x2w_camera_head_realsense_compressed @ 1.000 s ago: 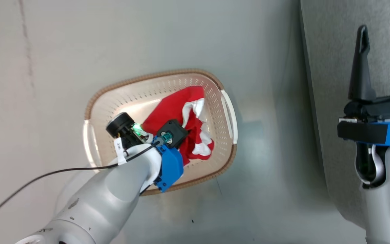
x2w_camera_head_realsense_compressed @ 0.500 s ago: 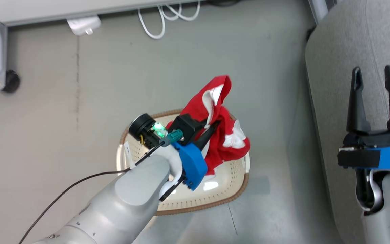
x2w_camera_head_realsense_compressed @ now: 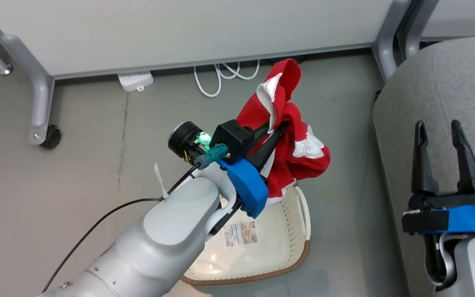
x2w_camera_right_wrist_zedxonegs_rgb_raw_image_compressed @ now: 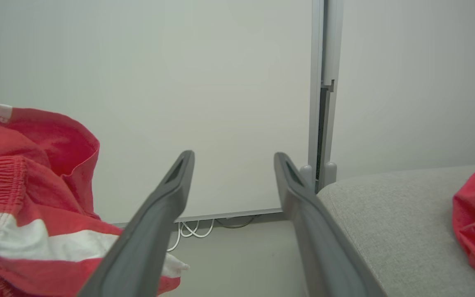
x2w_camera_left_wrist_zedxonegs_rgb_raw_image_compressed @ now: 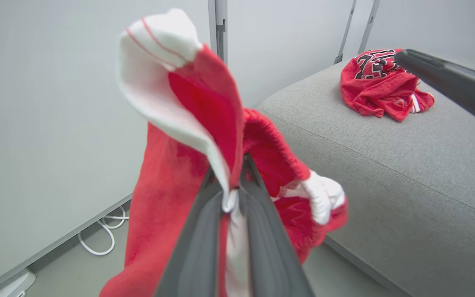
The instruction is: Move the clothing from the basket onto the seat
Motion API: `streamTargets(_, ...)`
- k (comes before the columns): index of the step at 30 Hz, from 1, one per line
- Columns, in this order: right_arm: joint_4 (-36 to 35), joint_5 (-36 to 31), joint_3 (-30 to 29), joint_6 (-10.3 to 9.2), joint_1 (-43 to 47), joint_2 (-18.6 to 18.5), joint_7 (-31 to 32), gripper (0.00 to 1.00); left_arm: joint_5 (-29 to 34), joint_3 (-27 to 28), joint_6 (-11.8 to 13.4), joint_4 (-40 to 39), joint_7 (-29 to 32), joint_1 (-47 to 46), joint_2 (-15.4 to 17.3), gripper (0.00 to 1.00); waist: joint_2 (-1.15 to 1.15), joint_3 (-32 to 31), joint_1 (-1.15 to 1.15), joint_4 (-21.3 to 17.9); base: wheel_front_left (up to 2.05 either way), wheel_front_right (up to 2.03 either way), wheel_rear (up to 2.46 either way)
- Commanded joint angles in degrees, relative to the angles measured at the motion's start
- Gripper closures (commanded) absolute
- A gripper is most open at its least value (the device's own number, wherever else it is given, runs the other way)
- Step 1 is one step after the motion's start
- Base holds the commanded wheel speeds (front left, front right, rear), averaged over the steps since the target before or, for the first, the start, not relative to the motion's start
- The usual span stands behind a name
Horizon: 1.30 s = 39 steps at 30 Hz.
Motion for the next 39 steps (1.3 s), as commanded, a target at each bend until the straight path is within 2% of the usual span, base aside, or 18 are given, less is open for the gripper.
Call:
streamTargets(1,0.1,-0.2,0.1,-0.02,1.1,0.3,0.0,0.0,-0.2,0.2,0.2,-0.4,-0.2,0.4,0.1,1.0,0.0,-1.2,0.01,0.3,0.0,0.0,0.0)
streamTargets(22,1.1,-0.8,1.0,-0.02,7.6,0.8,0.0,0.0,-3.3,-1.7,1.6,-6.2,1.3,-2.3,0.1,1.0,0.0,-8.6,0.01,1.8,0.0,0.0,0.0)
streamTargets(30,1.3,-0.7,5.6,-0.02,9.0,-1.0,0.0,0.0,-3.4,-1.9,1.7,-6.1,1.2,-1.9,0.1,1.0,0.0,-9.0,0.01,1.7,0.0,0.0,0.0)
streamTargets(39,2.5,-0.1,13.3,-0.02,8.4,-3.0,0.0,0.0,-3.8,-2.2,1.6,-6.0,0.9,-2.1,0.1,1.0,0.0,-9.0,0.01,2.1,0.0,0.0,0.0)
